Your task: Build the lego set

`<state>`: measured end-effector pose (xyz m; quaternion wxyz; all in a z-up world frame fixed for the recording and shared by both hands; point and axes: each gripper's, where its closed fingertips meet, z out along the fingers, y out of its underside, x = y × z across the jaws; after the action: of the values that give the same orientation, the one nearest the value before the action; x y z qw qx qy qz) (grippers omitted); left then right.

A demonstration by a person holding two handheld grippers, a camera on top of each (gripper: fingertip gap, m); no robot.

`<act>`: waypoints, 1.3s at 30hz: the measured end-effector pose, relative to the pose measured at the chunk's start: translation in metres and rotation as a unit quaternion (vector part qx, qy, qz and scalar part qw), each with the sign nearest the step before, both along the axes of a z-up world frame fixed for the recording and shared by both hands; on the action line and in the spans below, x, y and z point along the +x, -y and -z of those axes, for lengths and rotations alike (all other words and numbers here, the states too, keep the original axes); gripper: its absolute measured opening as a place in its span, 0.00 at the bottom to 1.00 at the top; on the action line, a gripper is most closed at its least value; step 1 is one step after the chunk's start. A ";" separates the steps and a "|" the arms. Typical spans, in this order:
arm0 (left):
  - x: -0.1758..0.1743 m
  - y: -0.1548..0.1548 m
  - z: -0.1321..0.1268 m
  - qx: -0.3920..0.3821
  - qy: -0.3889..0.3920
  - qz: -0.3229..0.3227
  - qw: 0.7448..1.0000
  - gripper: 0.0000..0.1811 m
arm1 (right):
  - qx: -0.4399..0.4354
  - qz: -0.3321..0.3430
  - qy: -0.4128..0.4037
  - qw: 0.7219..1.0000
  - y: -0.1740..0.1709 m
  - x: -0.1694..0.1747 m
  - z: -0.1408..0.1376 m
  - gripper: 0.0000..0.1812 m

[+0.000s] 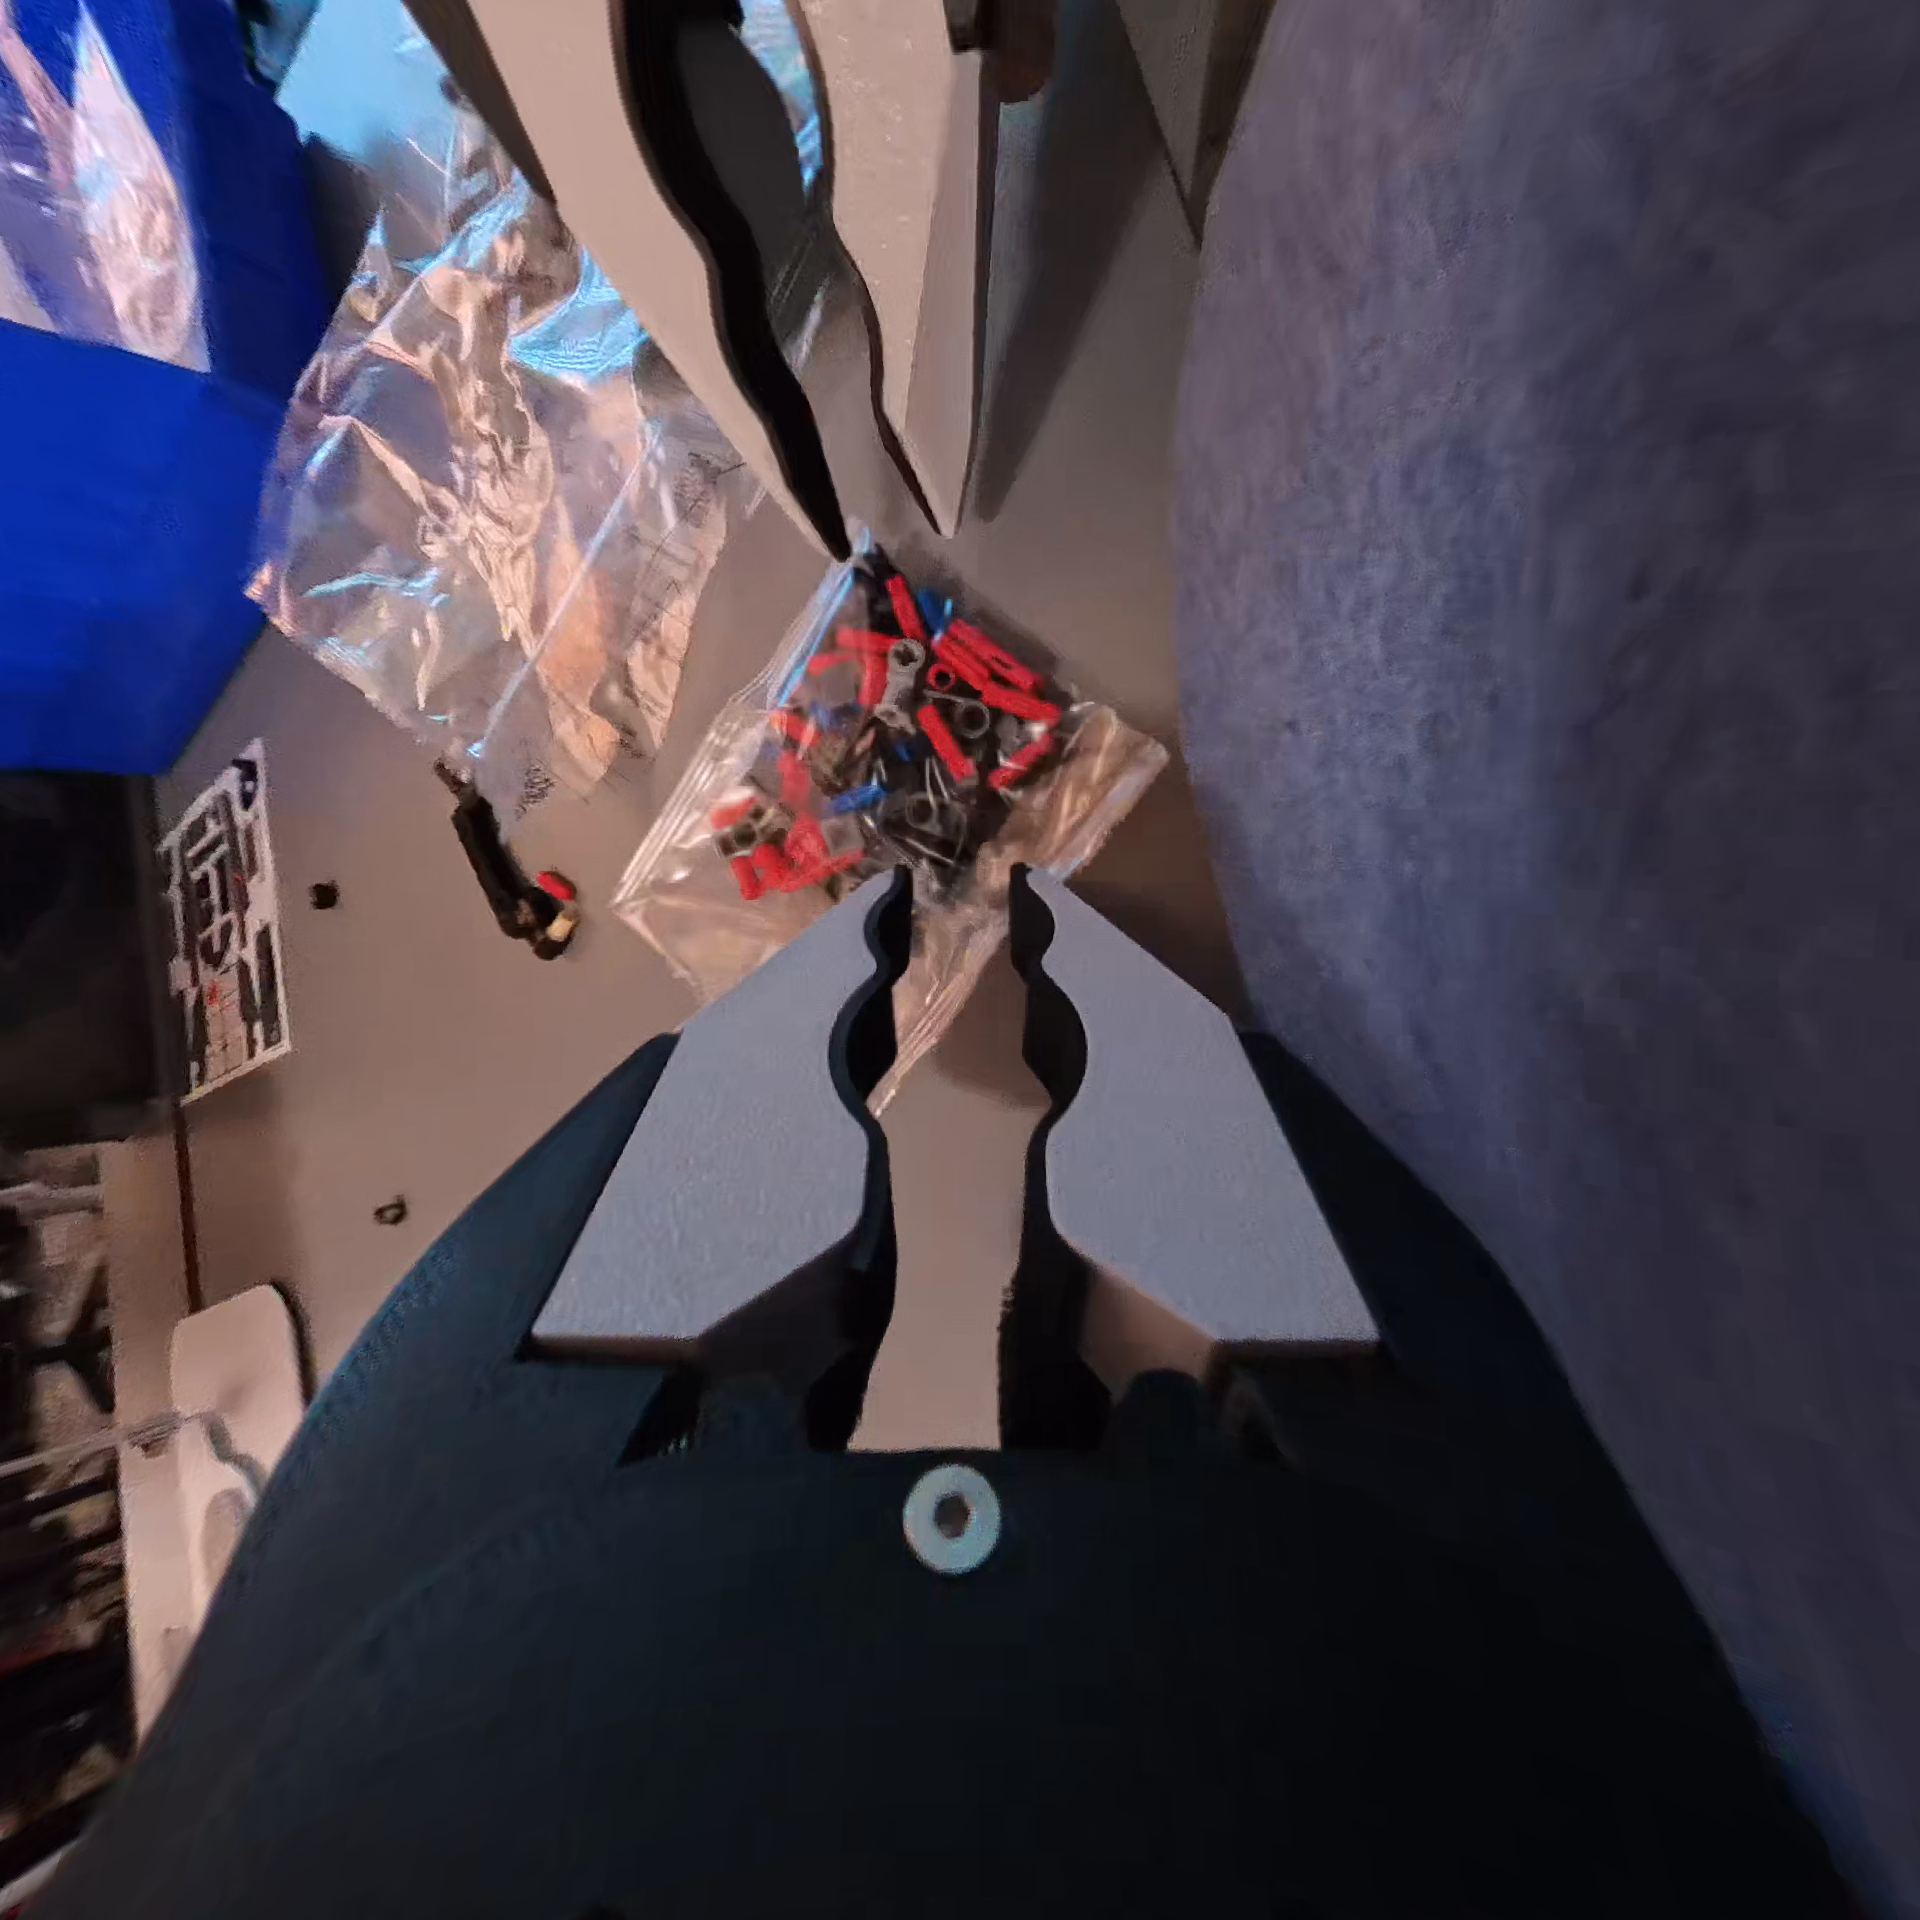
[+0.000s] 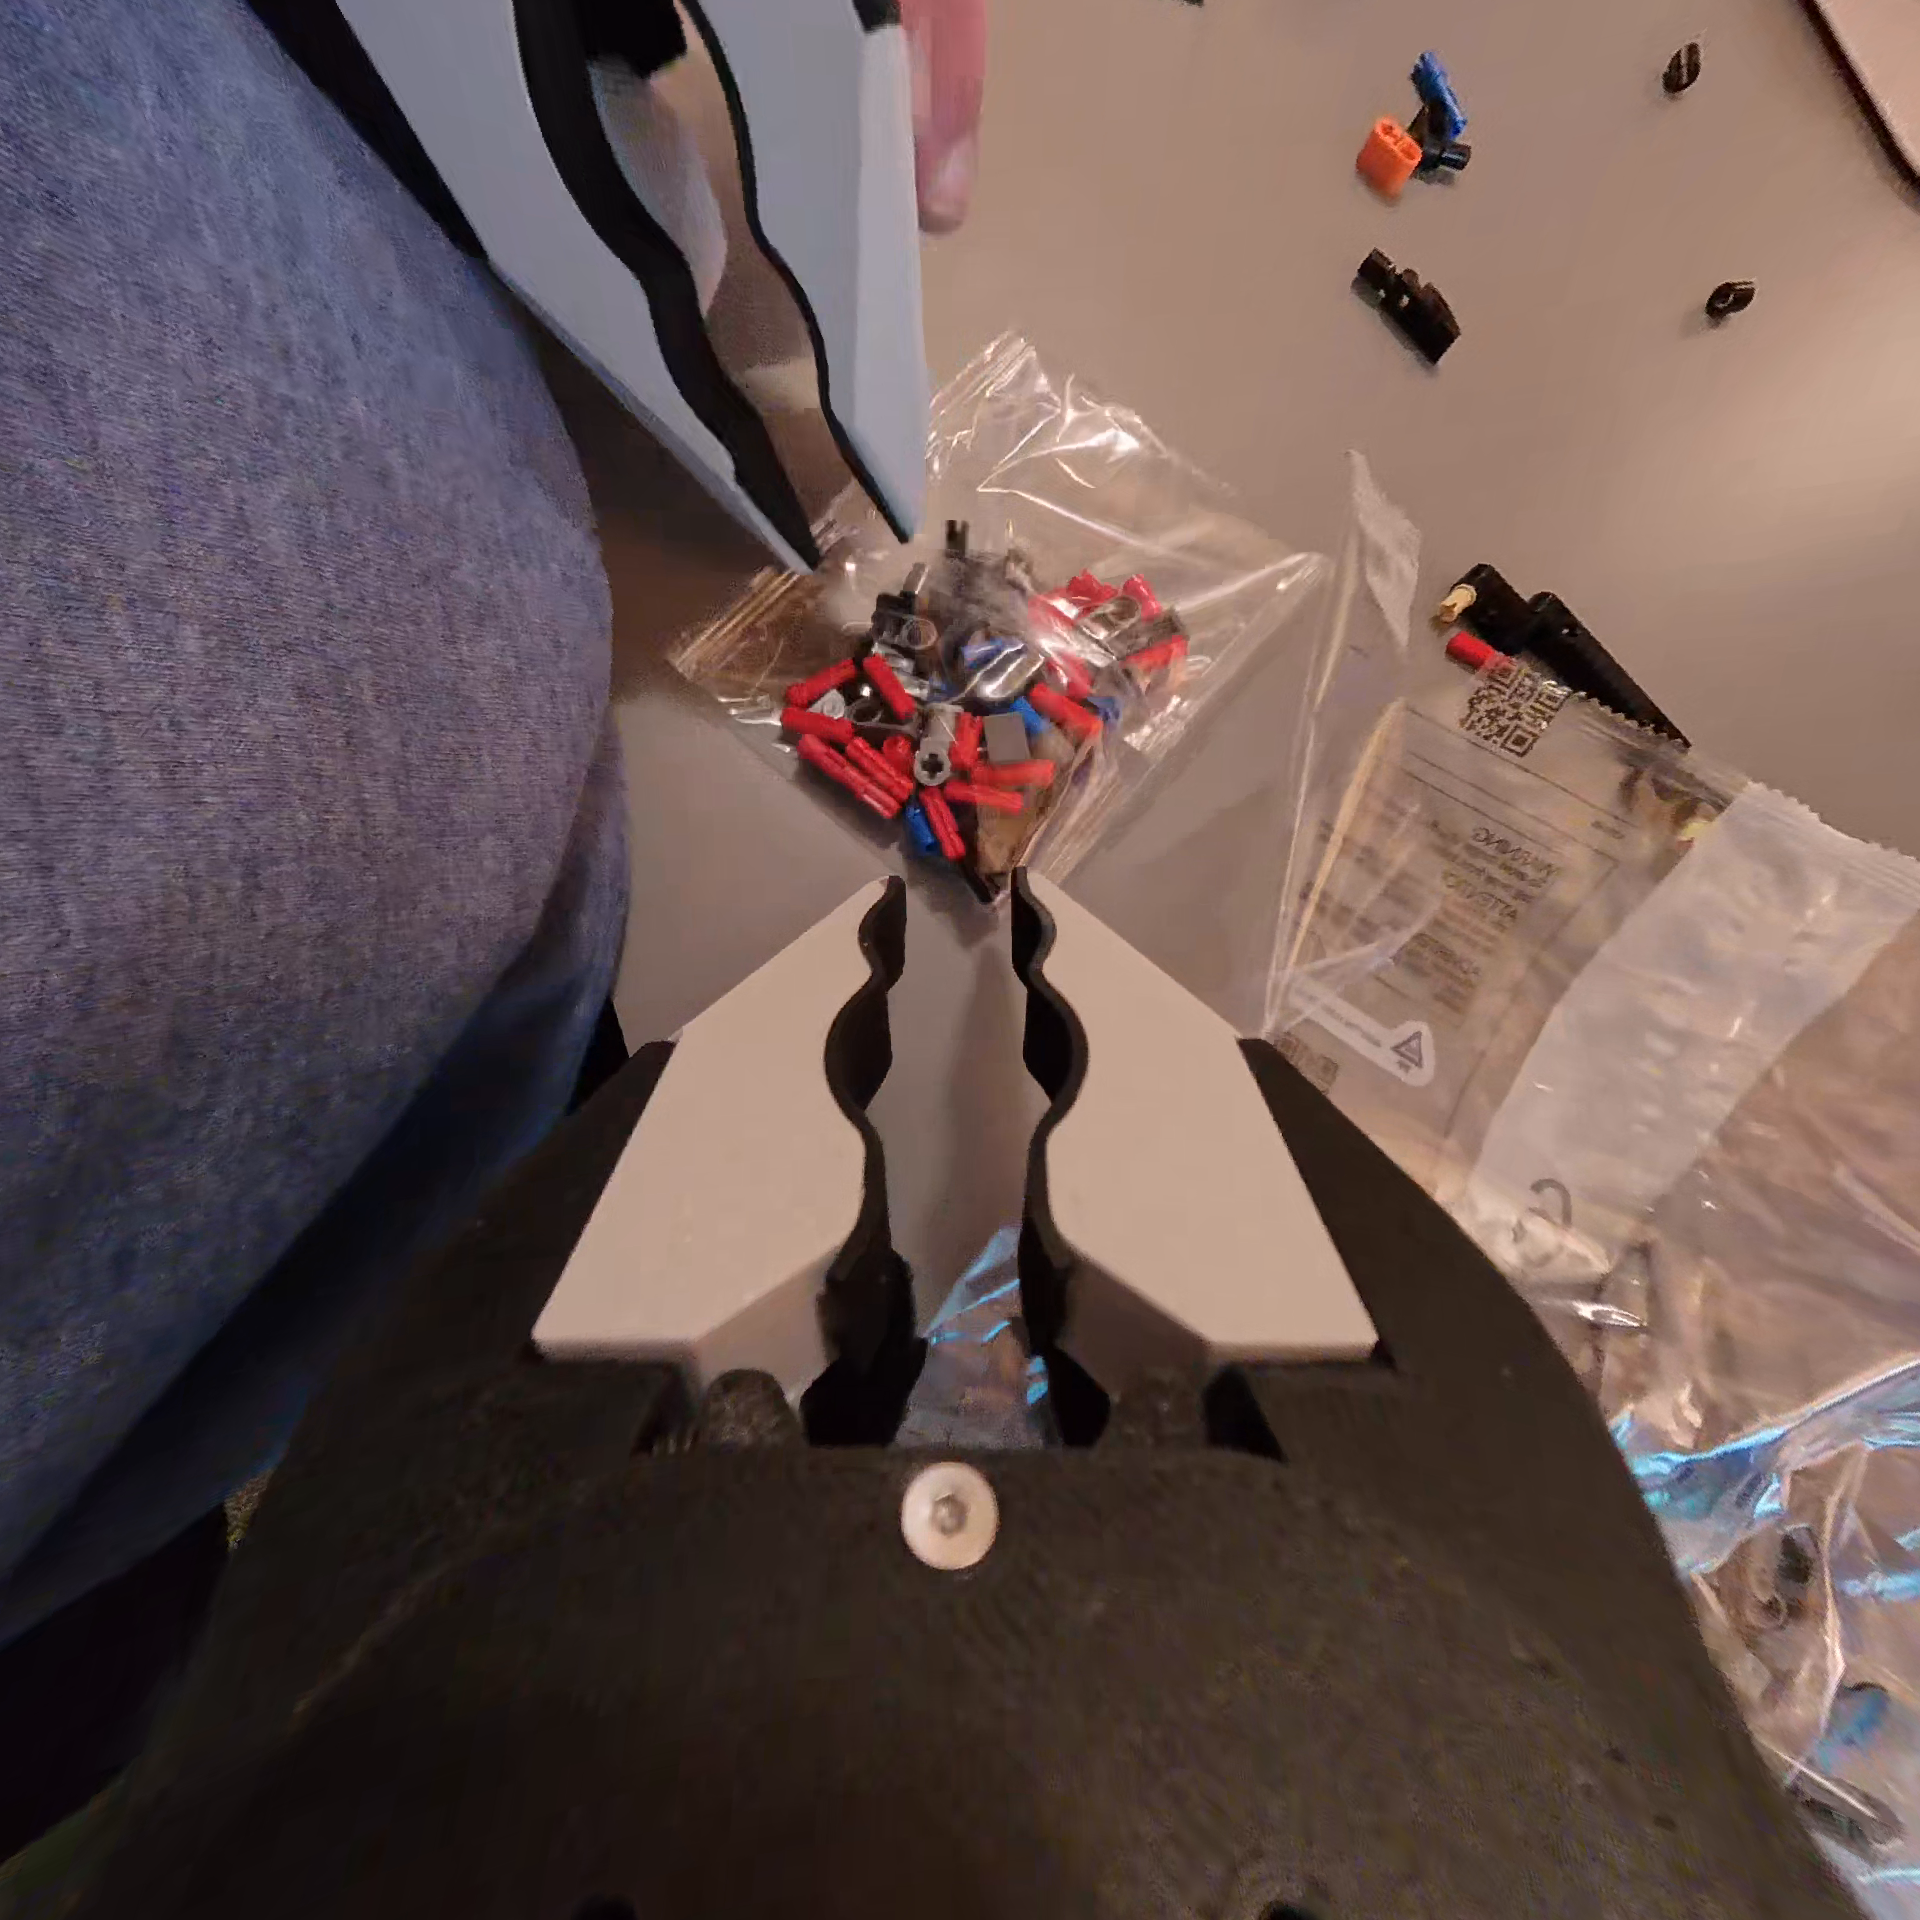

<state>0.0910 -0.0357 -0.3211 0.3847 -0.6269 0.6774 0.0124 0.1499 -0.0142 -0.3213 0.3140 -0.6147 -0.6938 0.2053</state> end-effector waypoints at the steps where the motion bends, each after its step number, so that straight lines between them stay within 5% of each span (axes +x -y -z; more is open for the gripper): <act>1: 0.001 -0.003 0.000 0.014 -0.001 0.000 1.000 0.06 | -0.002 0.000 0.000 1.000 0.000 -0.001 0.000 0.10; 3: 0.002 -0.007 0.004 0.020 -0.006 0.003 1.000 0.00 | -0.005 0.003 -0.003 1.000 0.000 -0.002 0.000 0.10; 11: -0.006 -0.009 -0.004 -0.019 0.017 -0.009 1.000 0.00 | -0.004 0.000 -0.026 1.000 -0.001 0.003 -0.013 0.12; 15: -0.015 -0.009 -0.001 0.002 -0.007 0.004 1.000 0.11 | -0.003 -0.008 -0.018 1.000 -0.001 0.005 -0.006 0.12; 30: -0.033 -0.011 -0.003 0.008 -0.017 0.018 1.000 0.13 | 0.024 -0.023 0.000 0.999 -0.004 -0.003 0.002 0.11; 39: -0.013 -0.010 0.009 0.044 -0.023 0.042 0.998 0.00 | 0.012 -0.027 0.008 1.000 -0.004 -0.008 0.008 0.05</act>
<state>0.0777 -0.0256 -0.3303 0.3967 -0.5798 0.7106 0.0403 0.1424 -0.0103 -0.3289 0.3099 -0.5934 -0.7154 0.2001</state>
